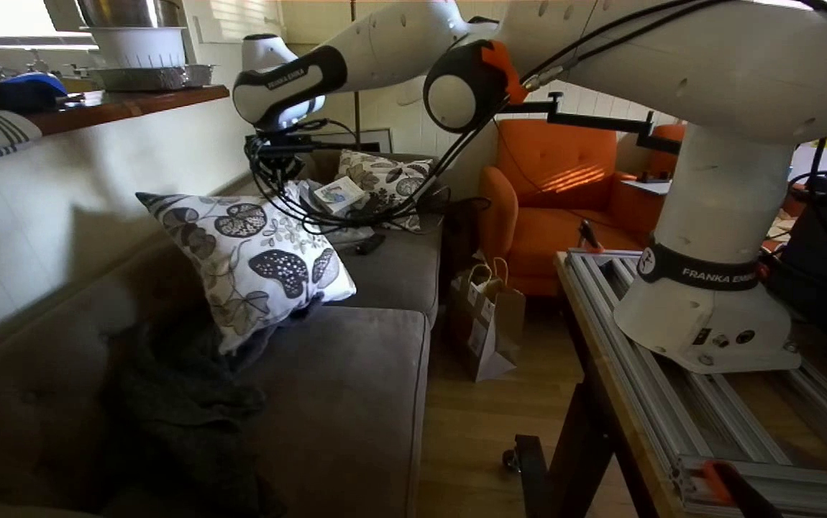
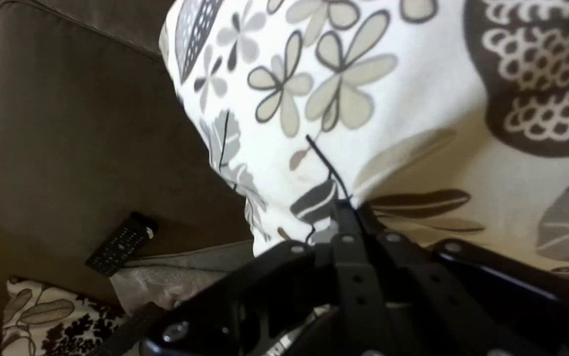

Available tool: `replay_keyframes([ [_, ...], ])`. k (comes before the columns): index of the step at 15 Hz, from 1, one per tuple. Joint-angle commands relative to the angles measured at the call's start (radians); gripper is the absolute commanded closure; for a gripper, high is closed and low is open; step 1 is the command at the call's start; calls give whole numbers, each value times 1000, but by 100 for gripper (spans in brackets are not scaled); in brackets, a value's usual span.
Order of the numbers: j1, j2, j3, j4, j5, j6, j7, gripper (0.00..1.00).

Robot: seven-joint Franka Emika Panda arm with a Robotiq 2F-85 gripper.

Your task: Move the flowery pillow on the left to the right

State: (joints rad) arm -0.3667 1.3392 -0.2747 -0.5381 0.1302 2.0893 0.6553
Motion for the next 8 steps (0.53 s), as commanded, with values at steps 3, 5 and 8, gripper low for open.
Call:
replay_keyframes([
  [3,-164,47,130,161,16,-1,-196,99],
  [5,-194,51,168,183,26,-8,-256,99],
  [8,-195,5,159,63,-6,15,-233,97],
])
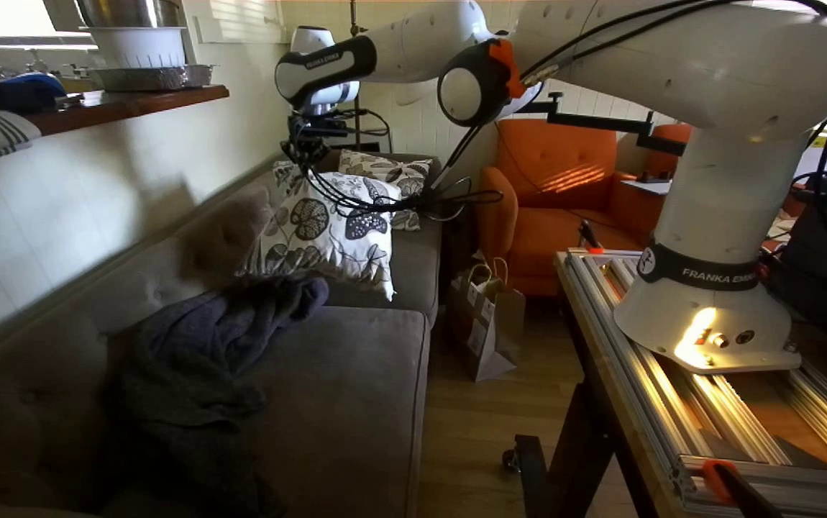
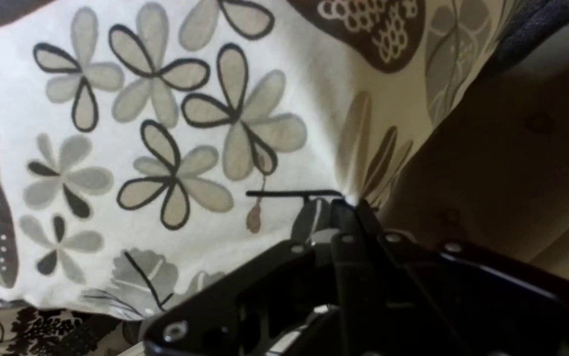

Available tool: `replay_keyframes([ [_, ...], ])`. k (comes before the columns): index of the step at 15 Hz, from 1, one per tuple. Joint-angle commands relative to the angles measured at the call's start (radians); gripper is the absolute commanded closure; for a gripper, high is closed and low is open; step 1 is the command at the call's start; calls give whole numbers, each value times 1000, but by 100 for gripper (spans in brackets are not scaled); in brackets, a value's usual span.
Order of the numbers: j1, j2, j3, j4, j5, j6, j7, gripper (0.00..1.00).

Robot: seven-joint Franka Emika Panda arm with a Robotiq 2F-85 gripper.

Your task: Move the flowery pillow on the left to the right

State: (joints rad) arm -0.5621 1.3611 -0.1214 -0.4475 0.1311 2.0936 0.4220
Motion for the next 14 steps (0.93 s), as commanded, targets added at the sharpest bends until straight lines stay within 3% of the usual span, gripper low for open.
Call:
replay_keyframes([
  [1,-2,-18,10,-27,-6,10,-2,97],
  [11,16,-11,19,-25,-3,33,10,99],
  [14,25,76,12,83,-7,12,34,99],
])
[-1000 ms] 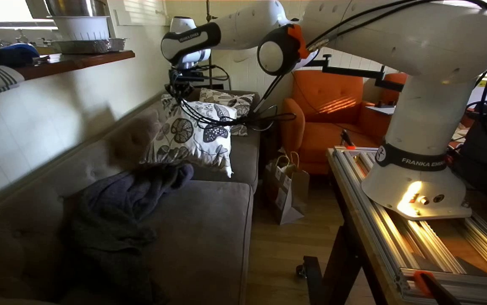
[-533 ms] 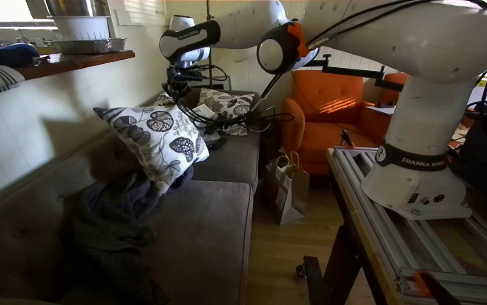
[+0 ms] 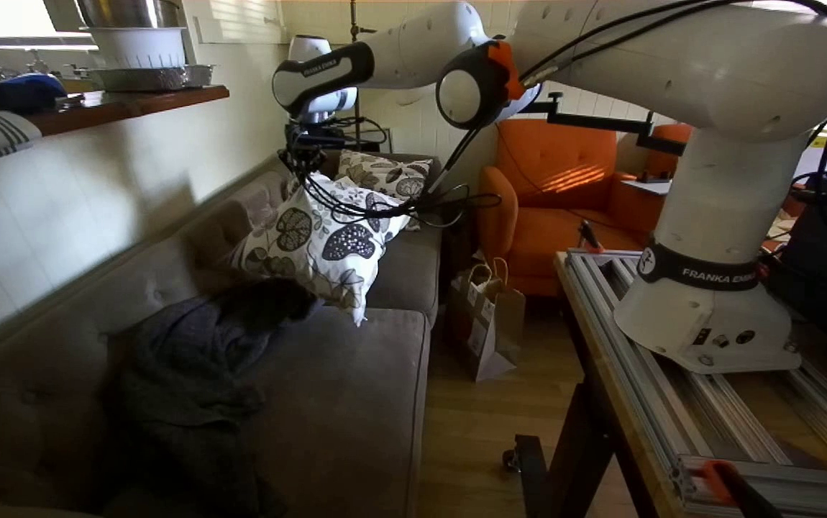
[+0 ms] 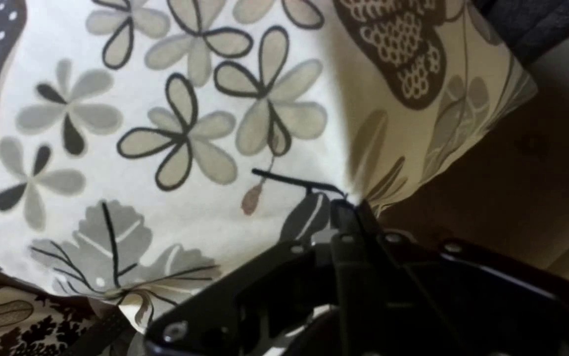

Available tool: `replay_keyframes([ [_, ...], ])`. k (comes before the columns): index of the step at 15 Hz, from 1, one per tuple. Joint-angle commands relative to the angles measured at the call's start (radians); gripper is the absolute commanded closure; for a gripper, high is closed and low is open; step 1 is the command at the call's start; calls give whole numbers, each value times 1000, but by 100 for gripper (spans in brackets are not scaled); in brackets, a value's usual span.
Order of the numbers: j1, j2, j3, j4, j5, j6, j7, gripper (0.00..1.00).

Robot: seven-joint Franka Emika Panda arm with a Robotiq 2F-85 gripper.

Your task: Move the flowery pillow on the left to the right

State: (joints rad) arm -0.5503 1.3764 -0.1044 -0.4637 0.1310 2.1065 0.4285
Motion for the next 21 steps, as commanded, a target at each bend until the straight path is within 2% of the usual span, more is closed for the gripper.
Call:
replay_keyframes([
  [1,20,49,-5,57,-7,39,27,99],
  [6,20,65,-5,55,5,178,64,99],
  [13,-1,63,-13,46,17,459,133,99],
  [17,-19,68,17,48,37,613,94,99],
  [19,-27,66,70,49,66,665,44,99],
  [20,-29,64,104,48,87,682,20,72],
  [21,-30,63,146,47,109,699,-19,71],
])
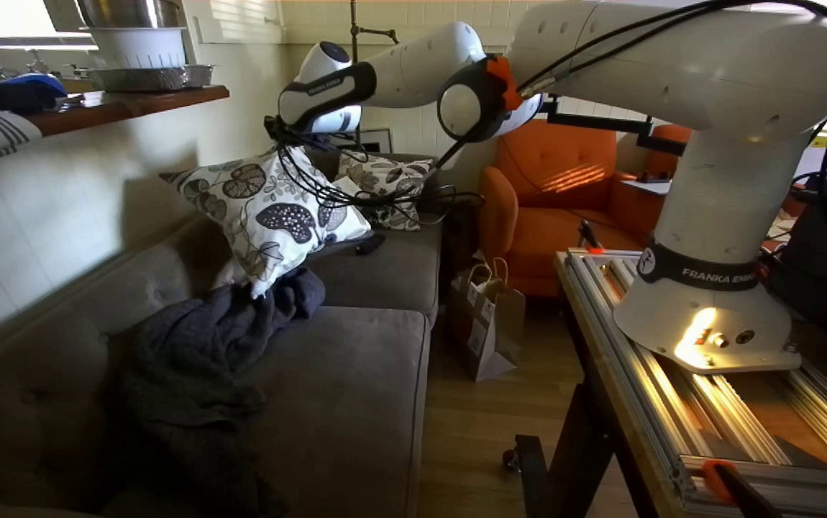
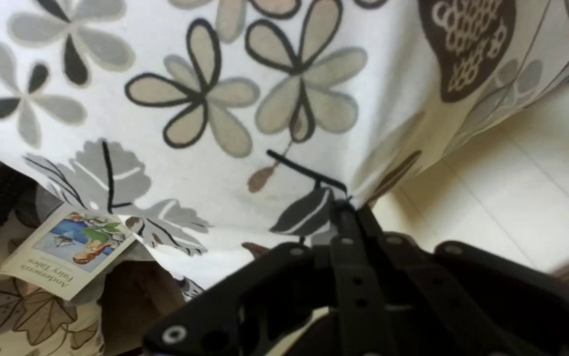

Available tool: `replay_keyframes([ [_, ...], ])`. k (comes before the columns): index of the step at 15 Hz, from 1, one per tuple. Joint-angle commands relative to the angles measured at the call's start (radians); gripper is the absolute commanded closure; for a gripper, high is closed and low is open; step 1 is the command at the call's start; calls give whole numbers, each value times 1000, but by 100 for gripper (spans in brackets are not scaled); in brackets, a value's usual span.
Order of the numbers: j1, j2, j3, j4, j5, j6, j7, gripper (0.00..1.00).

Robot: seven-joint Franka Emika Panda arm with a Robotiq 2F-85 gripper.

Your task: Move the flowery pillow on the left to the right

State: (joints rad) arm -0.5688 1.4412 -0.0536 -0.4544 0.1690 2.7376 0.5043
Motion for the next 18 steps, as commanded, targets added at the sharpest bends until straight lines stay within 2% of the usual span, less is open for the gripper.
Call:
replay_keyframes([
  [1,-8,-23,115,3,78,105,-126,66],
  [3,-2,-39,116,-1,58,68,-183,52],
  [4,5,-58,51,-26,24,39,-143,44],
  [5,18,-80,-50,-57,-17,8,-48,38],
  [6,24,-90,-82,-65,-32,-31,-41,30],
  [7,32,-63,-135,-16,-55,-78,-14,23],
  [8,33,-56,-152,3,-71,-138,-33,16],
  [10,33,-73,-144,-18,-85,-218,-100,2],
  [11,26,-83,-104,-18,-69,-282,-154,0],
  [14,19,-109,-55,-15,-50,-450,-227,0],
  [18,12,-146,-34,-12,-49,-621,-246,0],
])
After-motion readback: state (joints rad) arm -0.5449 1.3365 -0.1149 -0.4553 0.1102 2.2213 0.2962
